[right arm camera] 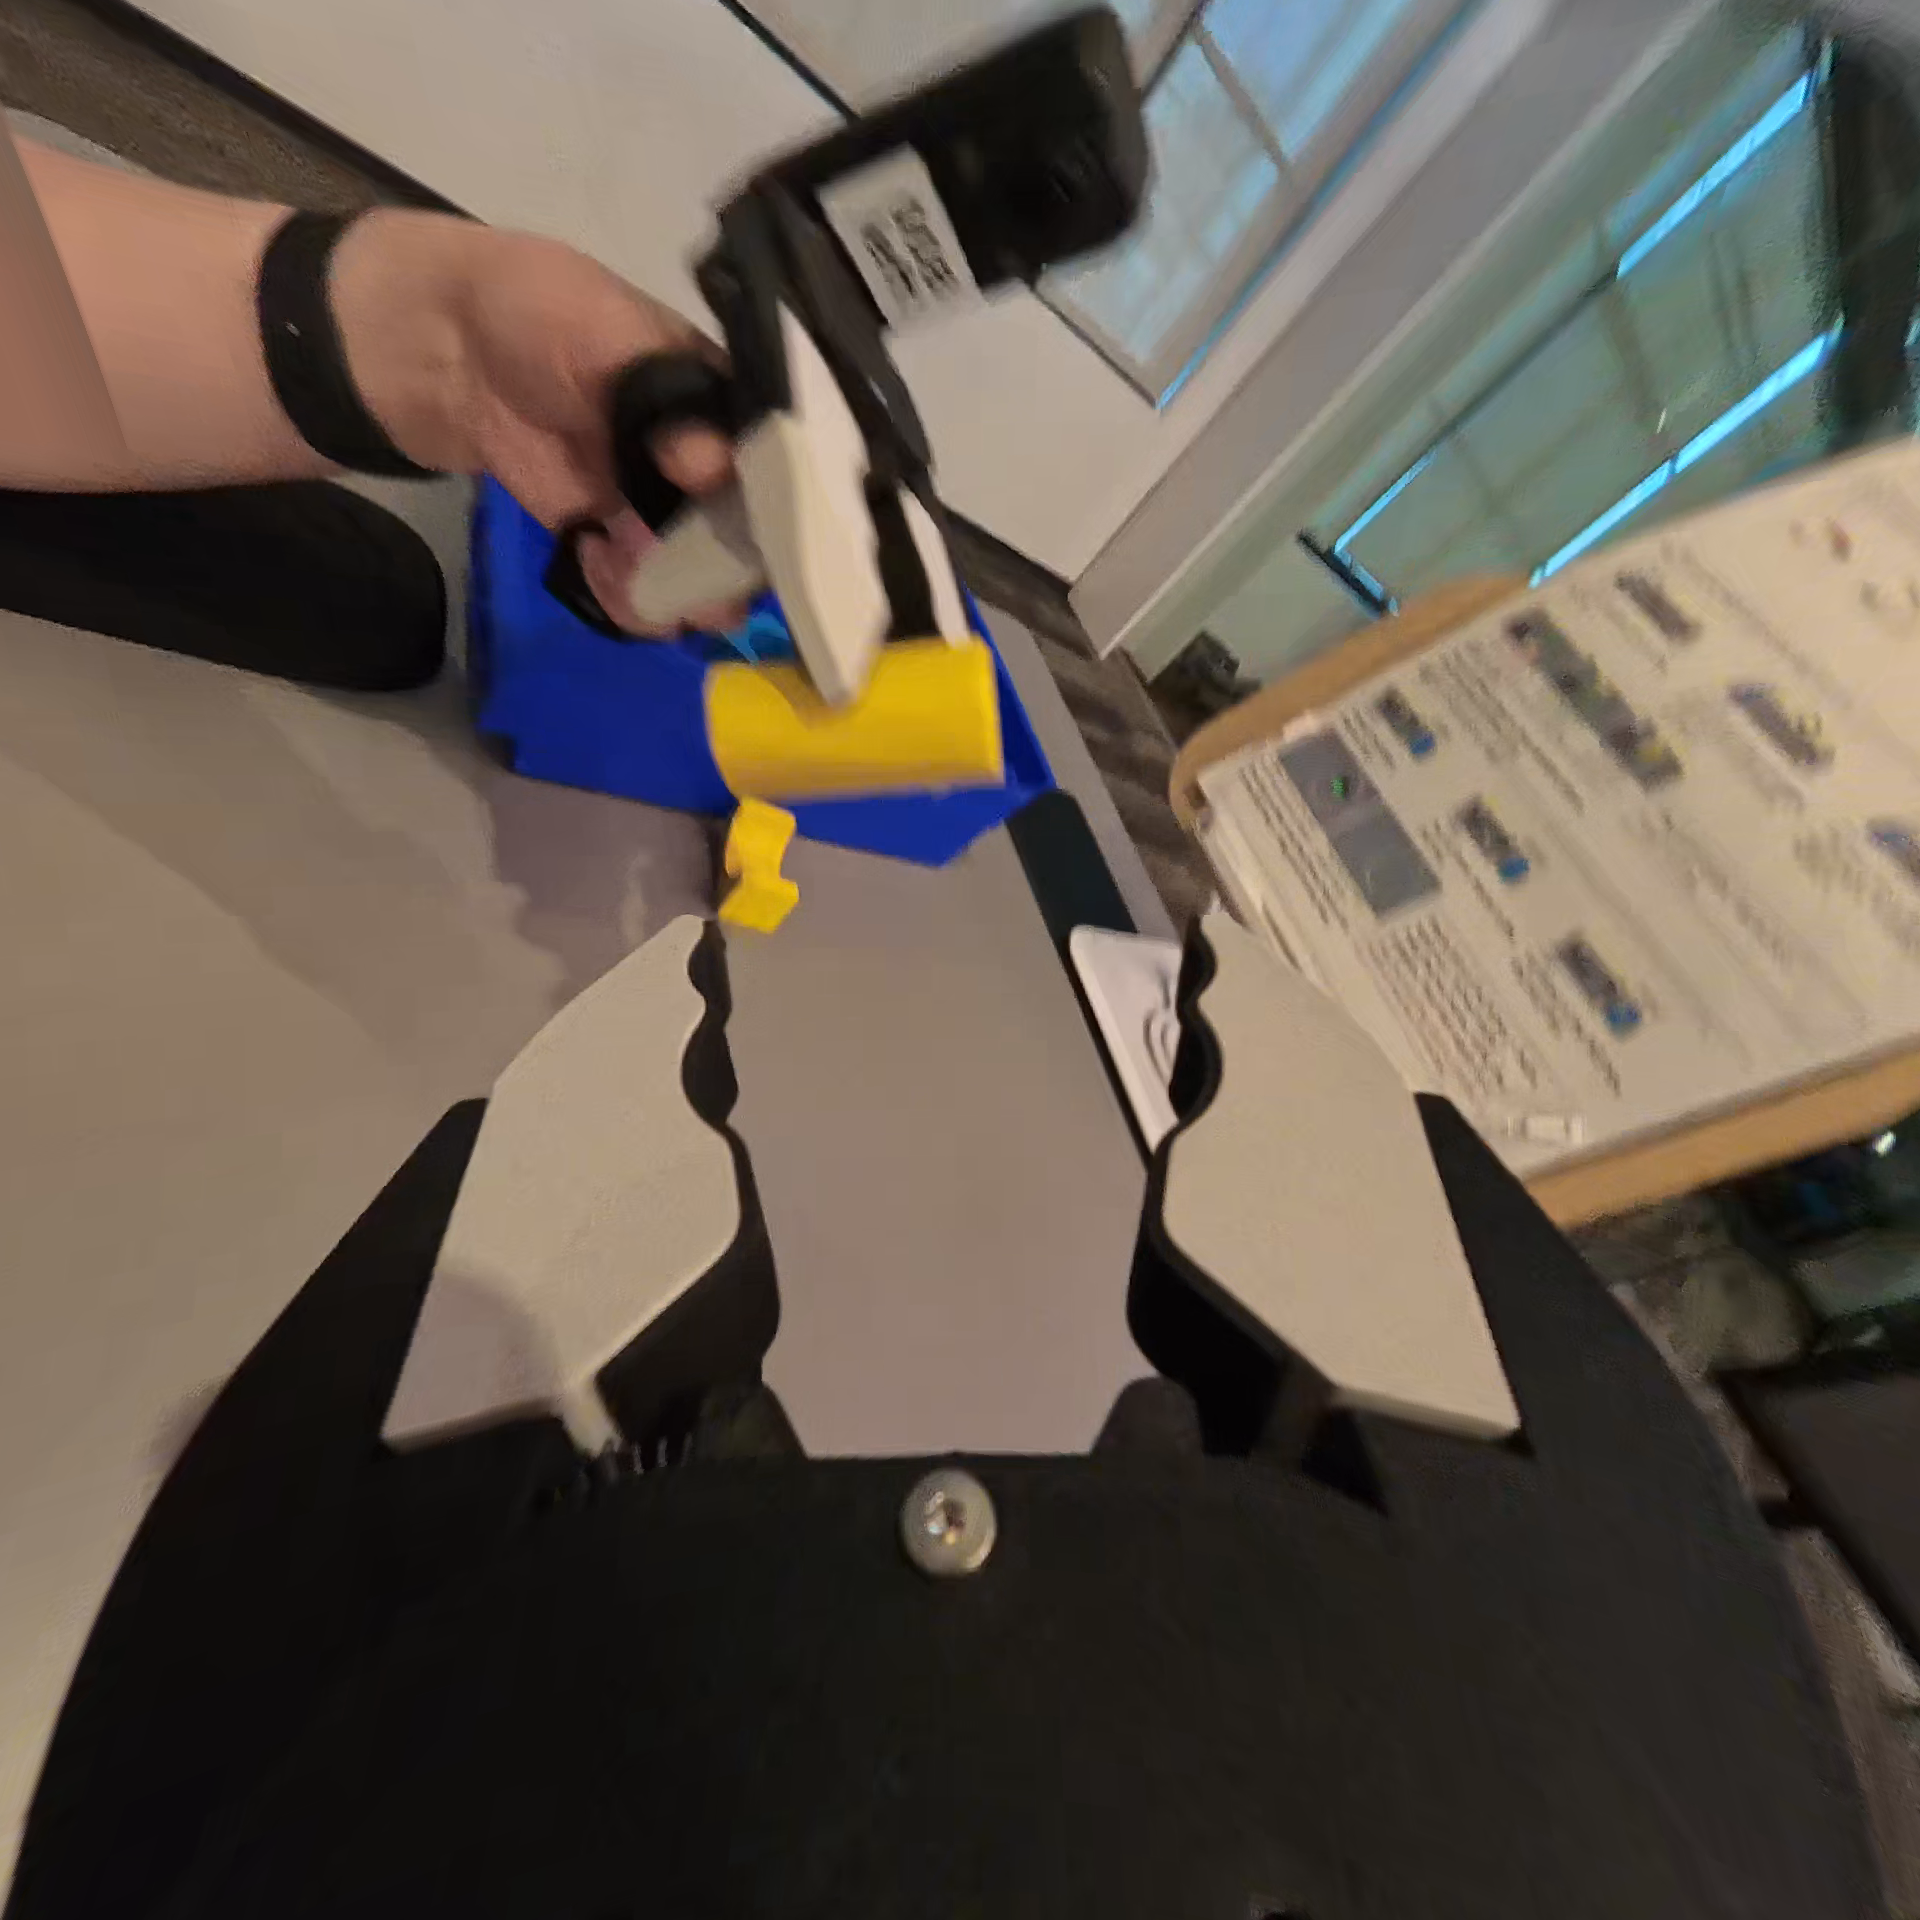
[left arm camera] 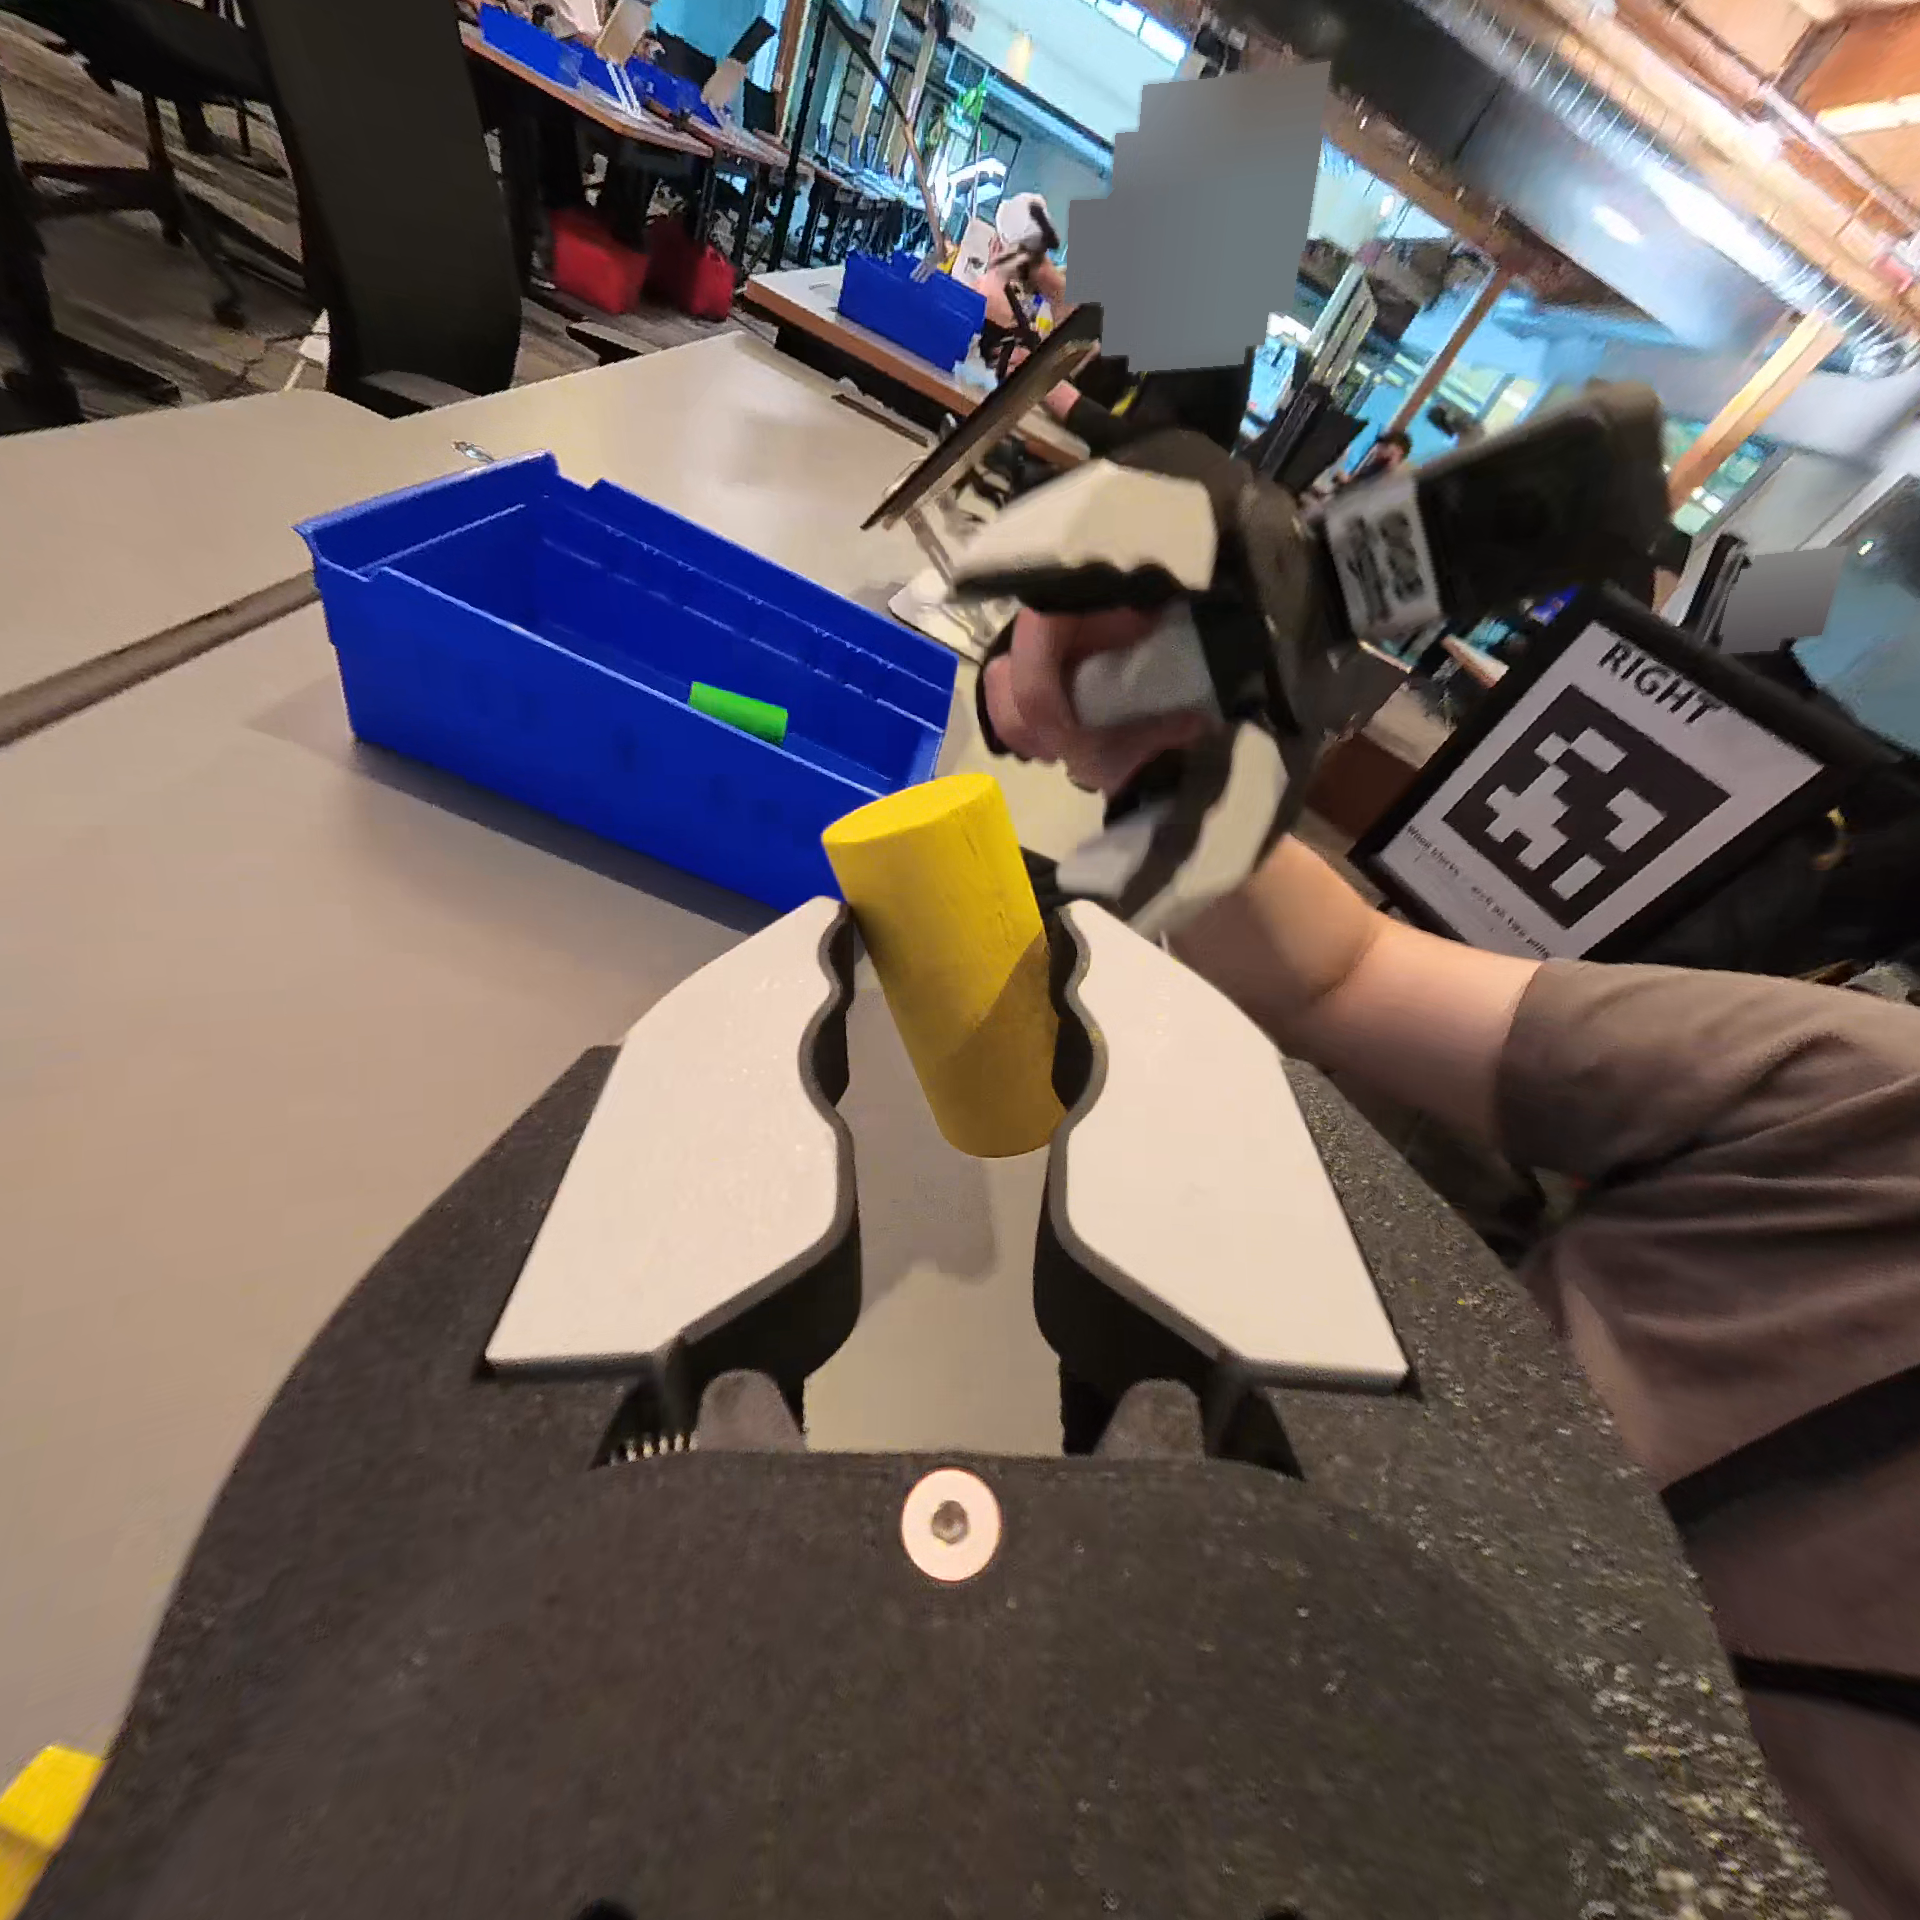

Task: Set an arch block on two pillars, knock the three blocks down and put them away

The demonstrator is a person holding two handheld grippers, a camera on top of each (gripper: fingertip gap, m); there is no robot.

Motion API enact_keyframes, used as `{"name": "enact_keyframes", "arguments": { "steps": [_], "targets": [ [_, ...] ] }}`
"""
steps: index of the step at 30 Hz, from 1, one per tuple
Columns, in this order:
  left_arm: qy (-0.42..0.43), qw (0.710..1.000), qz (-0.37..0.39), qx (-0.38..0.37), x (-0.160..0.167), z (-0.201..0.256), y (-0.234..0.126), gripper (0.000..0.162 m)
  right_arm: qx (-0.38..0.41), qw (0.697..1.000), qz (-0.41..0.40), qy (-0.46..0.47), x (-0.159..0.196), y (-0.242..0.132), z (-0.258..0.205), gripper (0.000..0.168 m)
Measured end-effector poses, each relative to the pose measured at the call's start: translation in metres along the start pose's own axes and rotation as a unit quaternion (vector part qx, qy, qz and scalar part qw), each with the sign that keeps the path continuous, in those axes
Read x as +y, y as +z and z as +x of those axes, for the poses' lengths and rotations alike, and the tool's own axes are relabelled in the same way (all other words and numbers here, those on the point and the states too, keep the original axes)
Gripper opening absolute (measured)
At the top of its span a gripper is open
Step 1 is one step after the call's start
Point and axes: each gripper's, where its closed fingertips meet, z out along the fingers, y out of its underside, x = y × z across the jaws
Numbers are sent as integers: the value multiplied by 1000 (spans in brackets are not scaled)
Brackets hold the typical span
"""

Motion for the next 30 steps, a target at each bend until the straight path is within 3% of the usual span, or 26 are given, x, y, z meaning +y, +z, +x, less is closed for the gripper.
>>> {"name": "enact_keyframes", "arguments": {
  "steps": [3,6,7,10,13,17,19,22,27,30],
  "targets": [
    [-11,1000,6,10,1,1,2,36,6,999,18,-32,-19,31,-21,85],
    [-12,1000,11,9,1,1,4,36,14,1000,0,-28,-14,55,-26,81],
    [-8,1000,8,6,1,-1,4,36,35,999,-8,-29,-10,59,-21,71],
    [-4,1000,-13,5,2,-4,-7,38,50,998,-7,-25,-7,58,-15,70],
    [27,987,-75,-139,12,-43,-32,54,80,996,-36,-7,6,37,8,70],
    [-7,928,-215,-305,59,-91,-52,52,134,968,-190,98,86,-15,69,70],
    [-13,891,-267,-368,81,-113,-53,55,162,930,-286,165,145,-49,92,70],
    [0,810,-338,-479,106,-149,-71,57,192,864,-396,246,219,-96,102,70],
    [-17,736,-399,-547,127,-169,-89,55,205,784,-487,327,290,-136,84,71],
    [-14,723,-408,-557,128,-173,-90,47,197,760,-512,349,313,-143,73,71]
  ]
}}
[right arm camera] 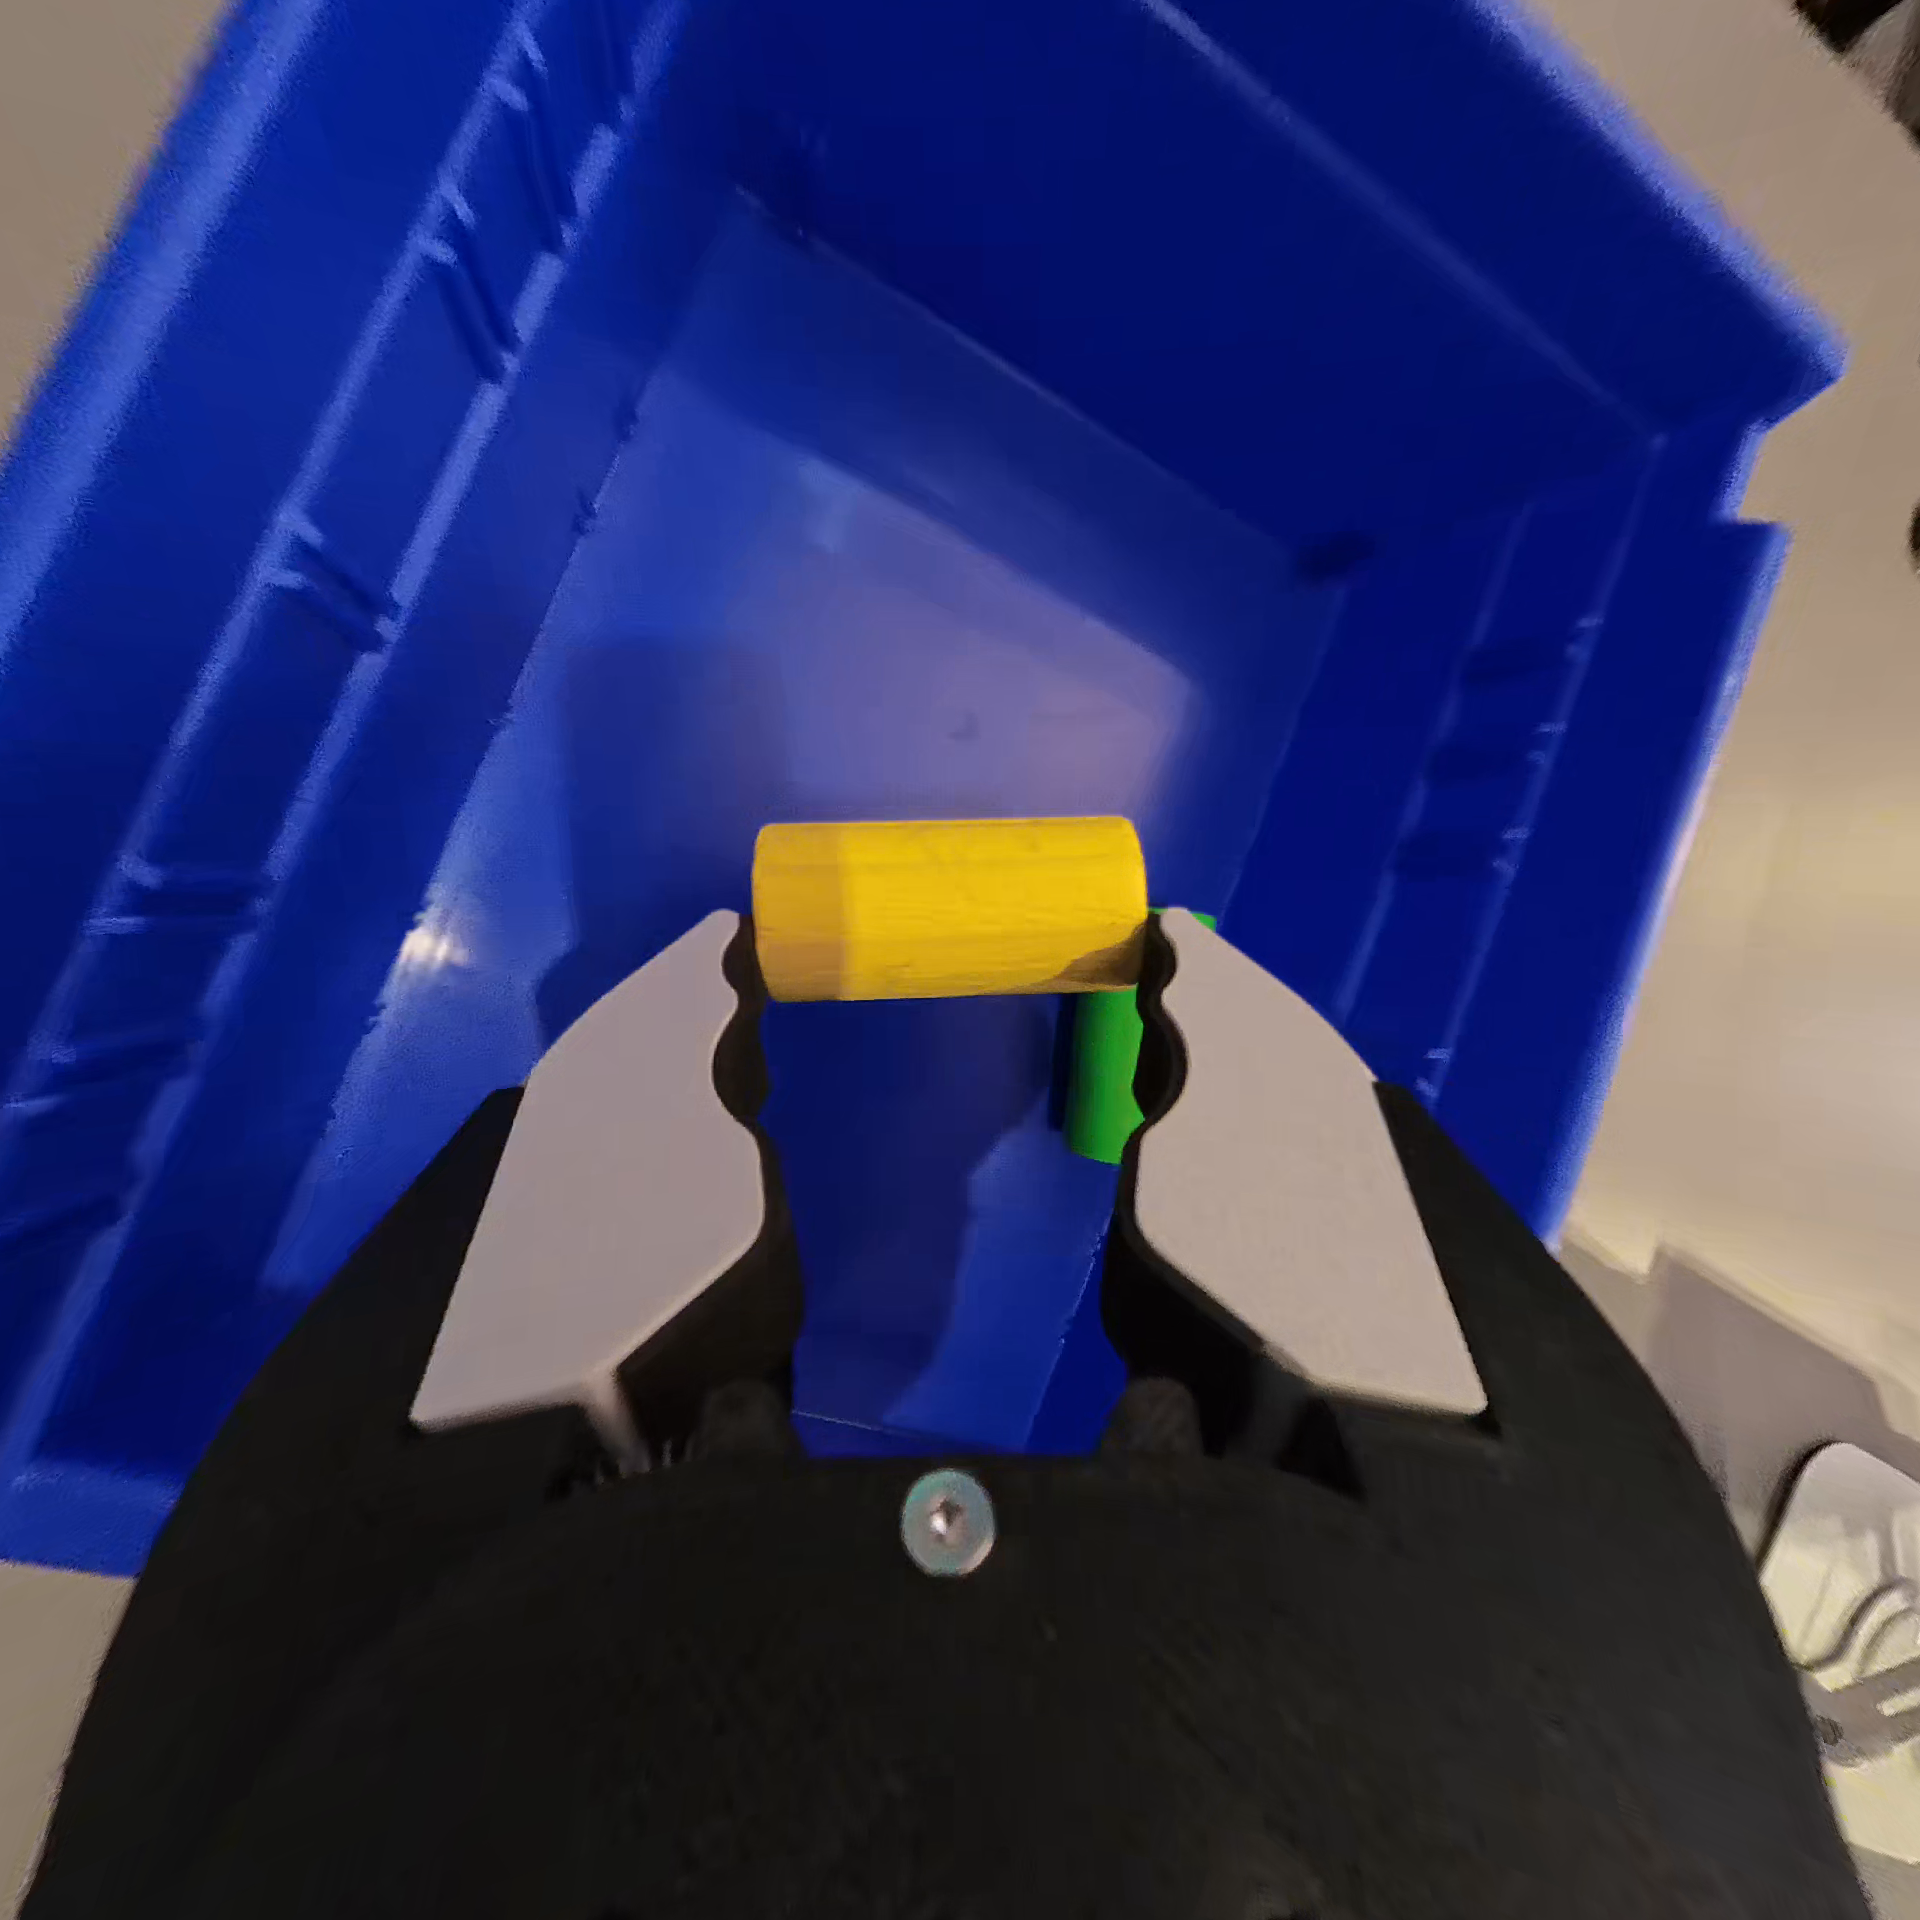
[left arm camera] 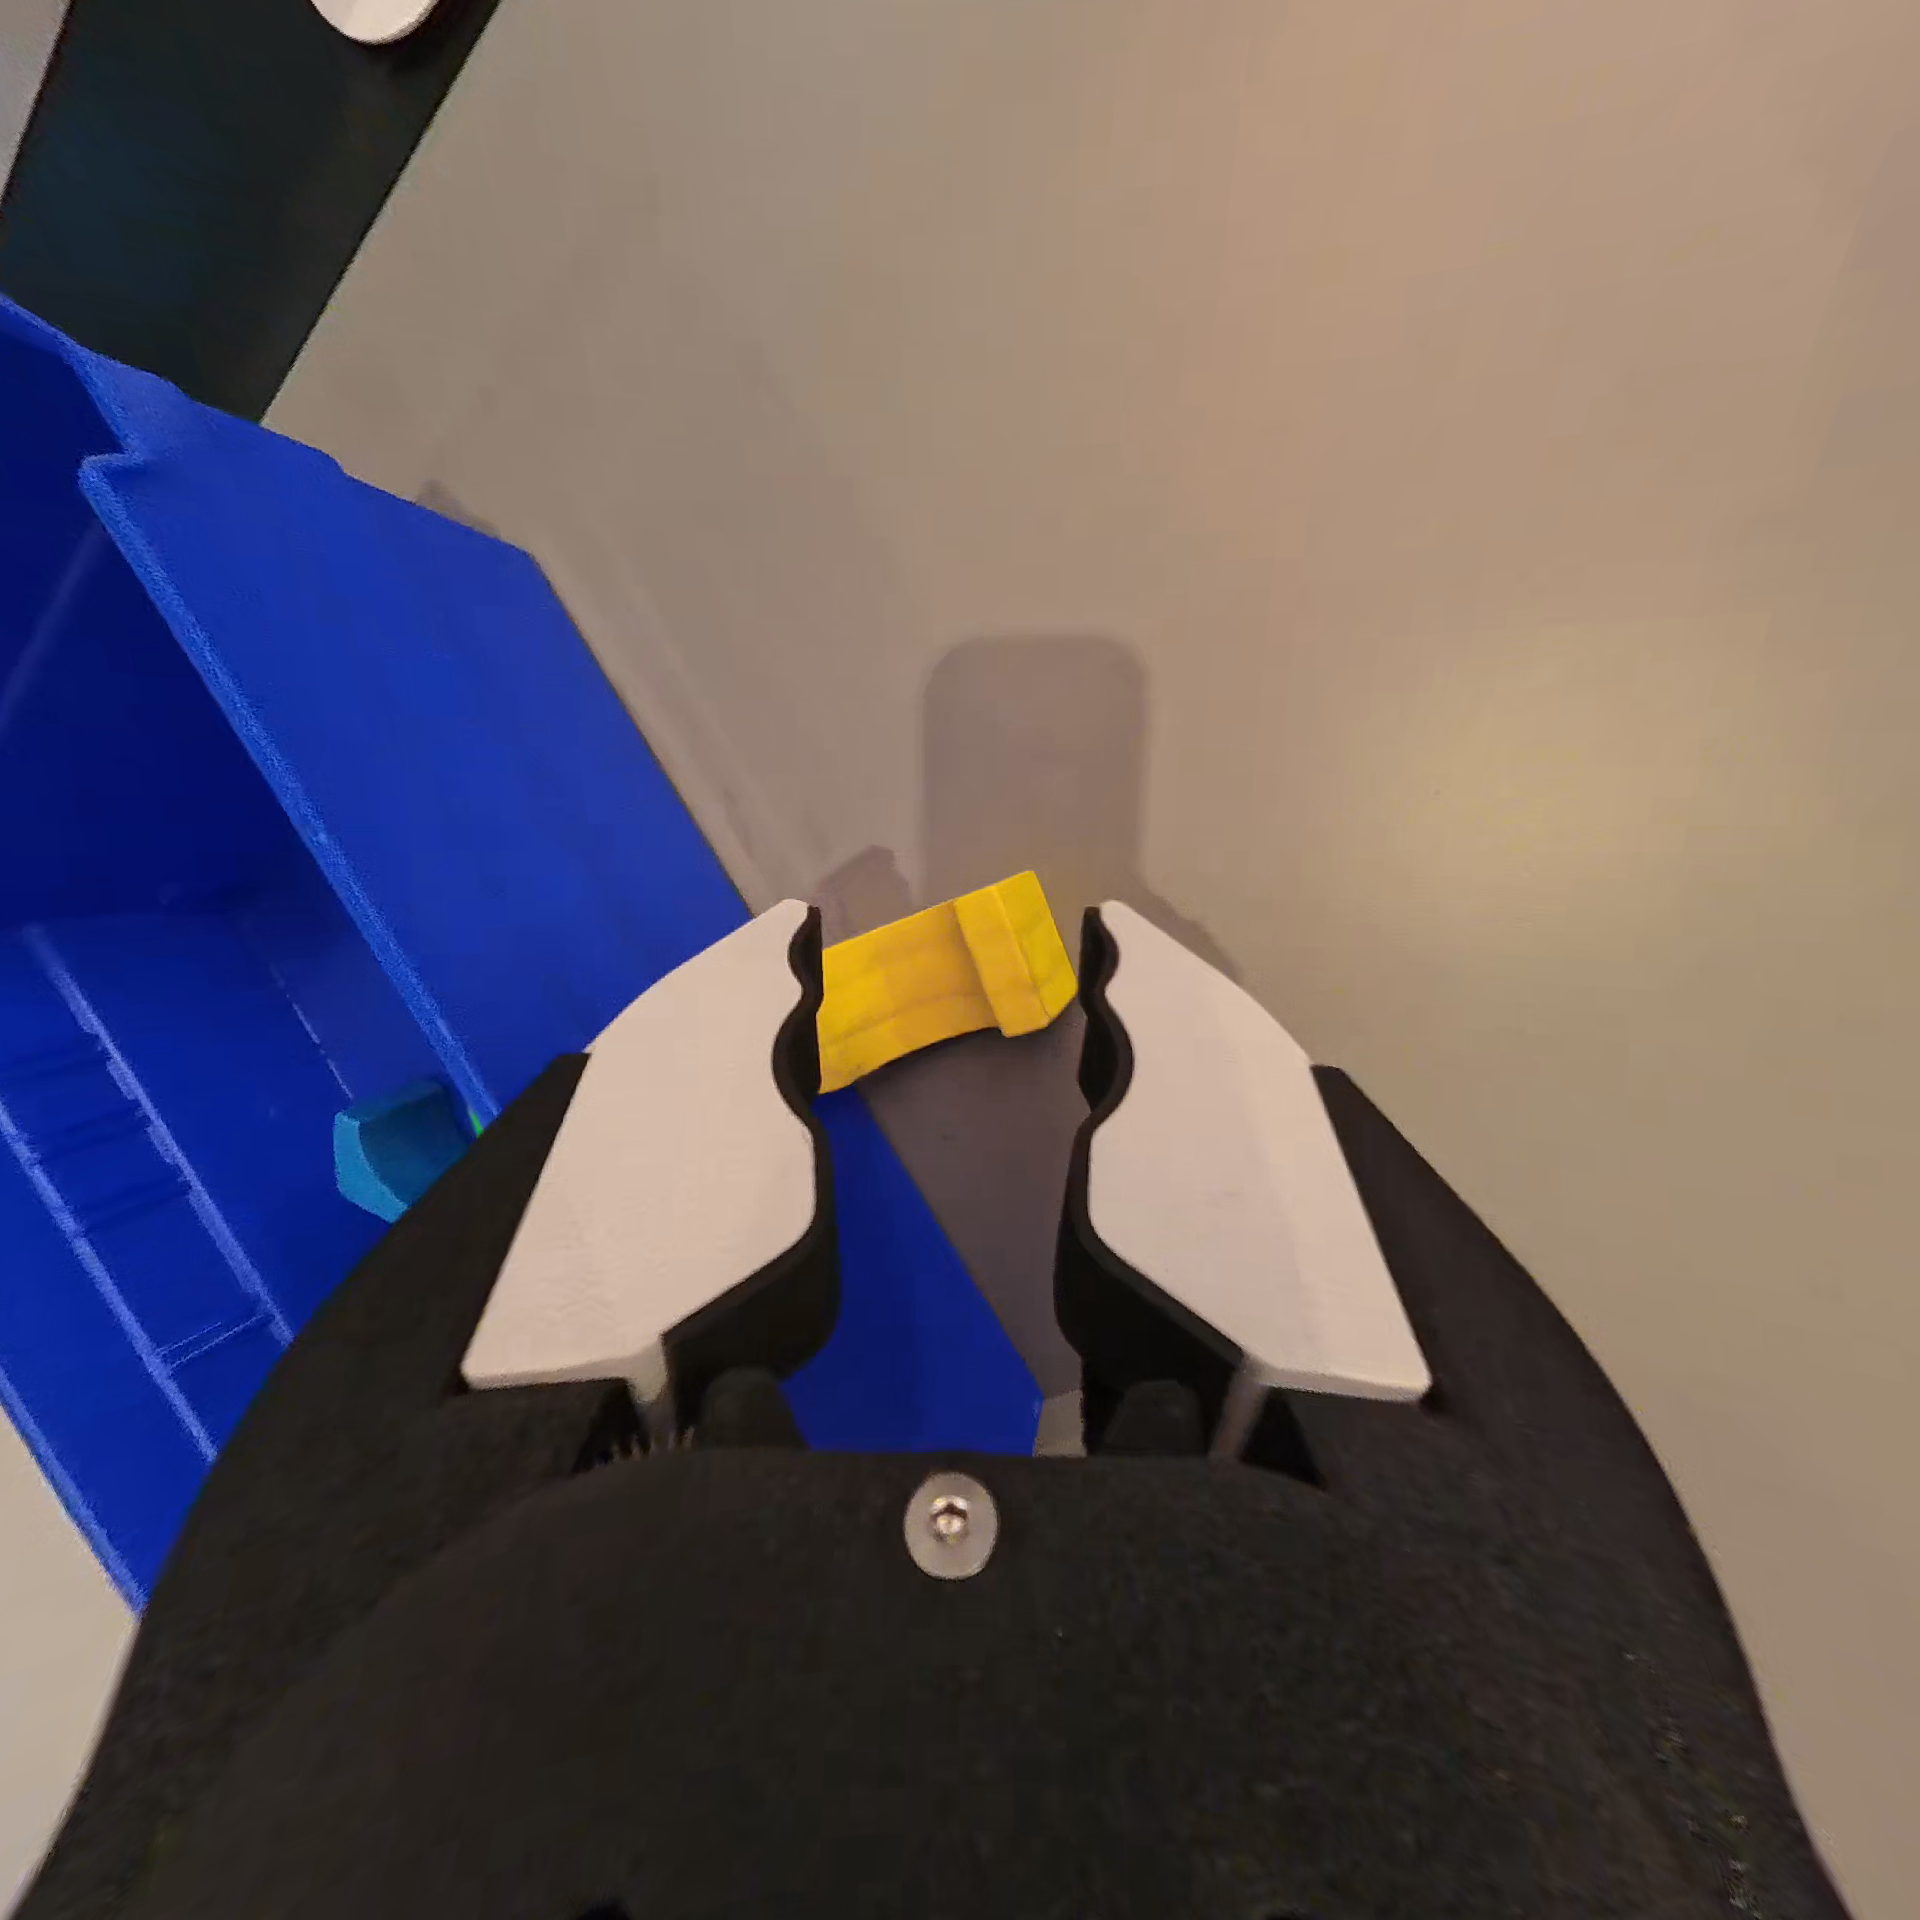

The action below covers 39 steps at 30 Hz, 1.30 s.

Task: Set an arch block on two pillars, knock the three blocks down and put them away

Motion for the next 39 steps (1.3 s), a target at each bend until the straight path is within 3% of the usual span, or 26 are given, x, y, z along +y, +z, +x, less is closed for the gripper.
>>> {"name": "enact_keyframes", "arguments": {
  "steps": [7,11,15,21,24,26,28,32,36,39],
  "targets": [
    [24,998,-57,-30,4,9,11,53,-4,999,-45,0,15,23,-2,71],
    [14,993,-108,-38,15,8,26,55,9,999,-26,16,9,21,3,72],
    [19,992,-120,-40,17,7,35,25,9,999,29,31,-6,2,9,72],
    [77,990,-115,-23,13,11,29,22,27,994,108,24,-24,-44,12,72],
    [71,996,-56,20,-1,14,8,22,35,979,202,-12,-50,-81,-8,72],
    [55,993,14,104,-16,26,-19,22,11,958,282,-56,-71,-108,-42,71],
    [33,967,103,230,-34,45,-60,22,-46,923,365,-116,-88,-133,-96,71],
    [-7,868,243,433,-58,69,-145,22,-195,857,438,-189,-102,-159,-208,71],
    [-34,802,293,519,-64,75,-184,22,-240,805,497,-219,-119,-181,-271,71],
    [-35,765,292,573,-60,81,-198,21,-230,796,511,-229,-130,-187,-295,71]
  ]
}}
